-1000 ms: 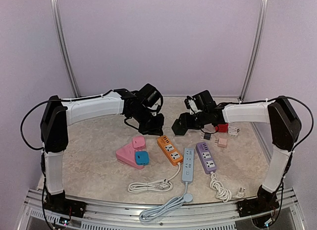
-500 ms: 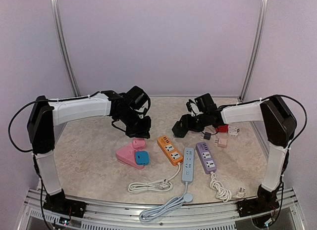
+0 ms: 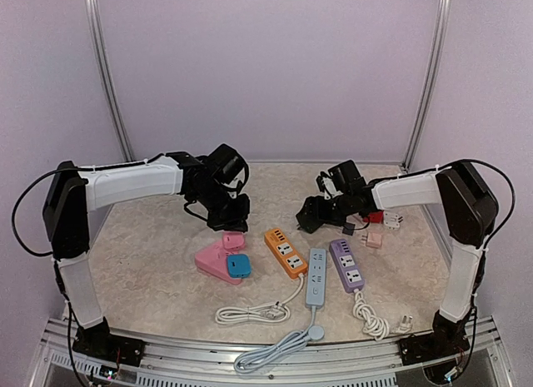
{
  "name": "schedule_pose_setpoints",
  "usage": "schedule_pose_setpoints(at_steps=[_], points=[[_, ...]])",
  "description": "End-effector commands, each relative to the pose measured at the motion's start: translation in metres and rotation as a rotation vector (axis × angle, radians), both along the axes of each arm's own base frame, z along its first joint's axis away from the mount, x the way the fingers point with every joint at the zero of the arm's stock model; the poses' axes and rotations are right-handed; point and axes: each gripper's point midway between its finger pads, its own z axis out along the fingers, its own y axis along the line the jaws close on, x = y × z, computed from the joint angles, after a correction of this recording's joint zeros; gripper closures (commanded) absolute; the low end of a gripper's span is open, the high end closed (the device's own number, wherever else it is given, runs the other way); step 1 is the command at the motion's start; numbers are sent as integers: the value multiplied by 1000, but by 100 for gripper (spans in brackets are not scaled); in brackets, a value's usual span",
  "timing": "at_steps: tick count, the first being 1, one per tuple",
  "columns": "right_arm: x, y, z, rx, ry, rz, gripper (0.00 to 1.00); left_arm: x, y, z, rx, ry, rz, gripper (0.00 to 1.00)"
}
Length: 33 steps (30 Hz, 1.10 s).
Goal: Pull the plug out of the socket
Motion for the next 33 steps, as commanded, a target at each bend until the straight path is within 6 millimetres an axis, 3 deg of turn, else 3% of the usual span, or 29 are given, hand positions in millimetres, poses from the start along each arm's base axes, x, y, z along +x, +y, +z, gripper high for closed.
schedule_pose_setpoints(at_steps=[1, 13, 23, 28, 33], points=[[3, -19, -2, -84, 0, -41, 18, -1, 11, 6, 9, -3, 26, 97], [8, -47, 12, -229, -35, -119, 14, -3, 32, 2, 27, 7, 61, 97], [8, -54, 22, -263, -54, -136, 13, -5, 40, 0, 27, 10, 76, 97], [4, -36, 46, -227, -92, -101, 13, -5, 45, -1, 29, 9, 89, 97], [-11, 16, 67, -108, -101, 17, 14, -8, 57, -7, 31, 23, 115, 97]])
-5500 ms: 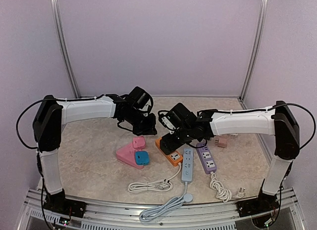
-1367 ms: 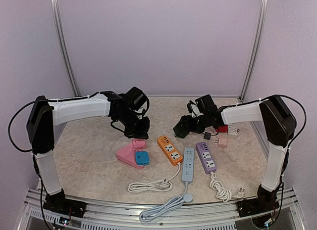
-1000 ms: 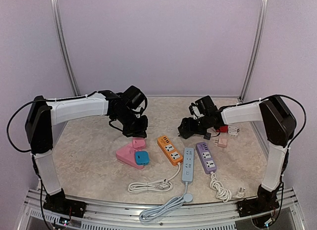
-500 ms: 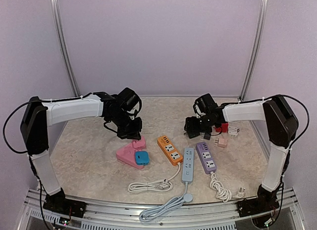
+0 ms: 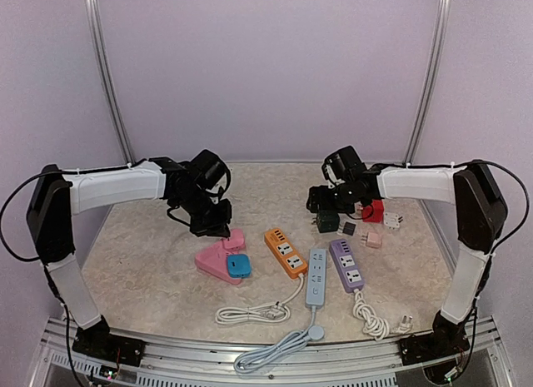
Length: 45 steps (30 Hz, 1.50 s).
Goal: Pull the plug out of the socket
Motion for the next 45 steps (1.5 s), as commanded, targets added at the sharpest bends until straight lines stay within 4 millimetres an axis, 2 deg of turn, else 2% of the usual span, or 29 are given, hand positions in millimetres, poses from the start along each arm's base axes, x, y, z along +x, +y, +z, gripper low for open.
schedule_pose_setpoints(at_steps=[1, 6, 10, 13, 17, 20, 28, 36, 45], points=[[-18, 58, 39, 133, -31, 138, 15, 0, 16, 1, 1, -9, 40, 97], [-44, 129, 44, 253, -1, 277, 18, -3, 26, -5, 6, 2, 68, 97], [-62, 177, 38, 337, 47, 372, 21, -8, 37, -12, 14, 17, 93, 97], [-71, 202, 28, 363, 78, 409, 25, -10, 44, -16, 10, 19, 111, 97], [-77, 224, 9, 379, 118, 436, 32, -12, 48, -18, -6, 21, 121, 97], [-80, 234, -3, 392, 148, 439, 37, -14, 51, -21, -4, 21, 123, 98], [-85, 243, -23, 409, 194, 433, 40, -15, 54, -30, -19, 30, 122, 98], [-95, 254, -26, 452, 241, 452, 44, -14, 51, -41, -22, 35, 106, 98], [-102, 263, -13, 513, 258, 463, 52, -15, 51, -52, -15, 47, 96, 98]])
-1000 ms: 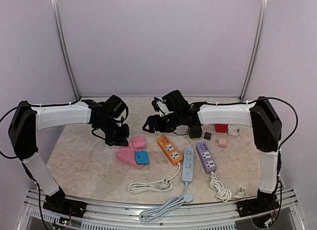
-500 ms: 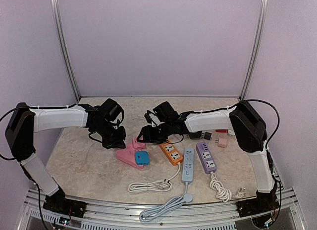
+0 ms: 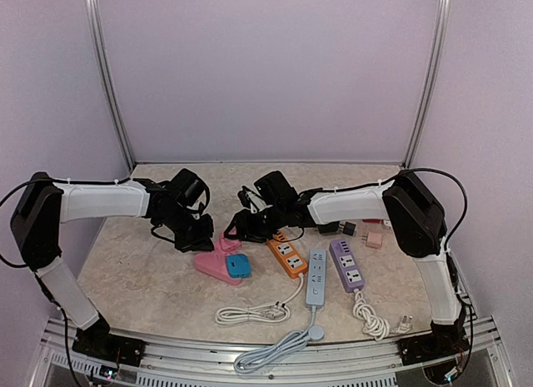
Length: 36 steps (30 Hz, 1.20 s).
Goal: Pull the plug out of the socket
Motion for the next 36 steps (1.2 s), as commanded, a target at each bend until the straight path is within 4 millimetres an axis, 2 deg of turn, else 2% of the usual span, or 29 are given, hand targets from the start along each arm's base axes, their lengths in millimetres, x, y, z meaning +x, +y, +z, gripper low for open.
schedule_pose_setpoints(at_steps=[1, 6, 17, 24, 29, 36], points=[[-9, 13, 3, 35, 16, 22, 52, -1, 2, -14, 8, 14, -14, 98], [-13, 16, -8, 30, 44, 30, 55, -3, 2, -20, 10, 25, -10, 98], [-13, 21, -16, 37, 60, 31, 59, -2, 0, -29, 19, 45, -9, 98], [-15, 21, -7, 66, 71, 25, 67, -5, 3, -37, 33, 61, -4, 98], [-15, 26, 11, 119, 47, 36, 64, -6, 5, -42, 41, 71, 0, 98], [-24, 37, 8, 132, 64, 82, 61, -6, 4, -45, 42, 76, -5, 98]])
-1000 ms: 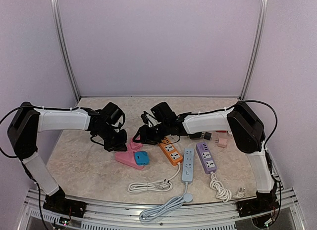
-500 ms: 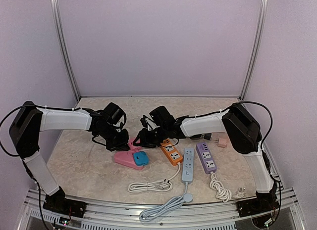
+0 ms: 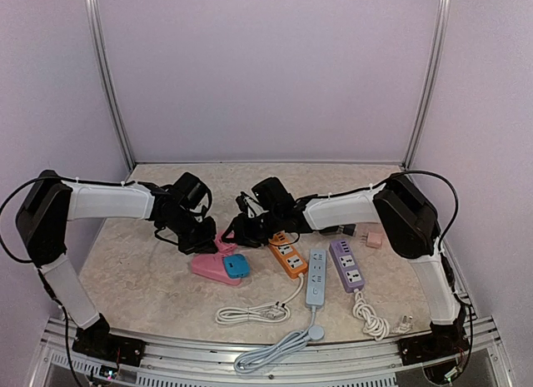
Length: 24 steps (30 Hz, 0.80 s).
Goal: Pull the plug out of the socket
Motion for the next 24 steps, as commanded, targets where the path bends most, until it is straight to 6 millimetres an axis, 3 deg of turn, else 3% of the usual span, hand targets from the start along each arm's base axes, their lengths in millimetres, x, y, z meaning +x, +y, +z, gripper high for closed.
schedule_pose_setpoints(at_steps=[1, 18, 24], points=[[-20, 24, 17, 79, -10, 92, 61, -8, 10, -28, 62, 59, 0, 98], [-29, 28, 22, 127, 1, 95, 71, -9, 11, -32, 69, 68, 0, 98], [-32, 29, 10, 121, 27, 102, 70, -9, 11, -31, 70, 68, 2, 98]])
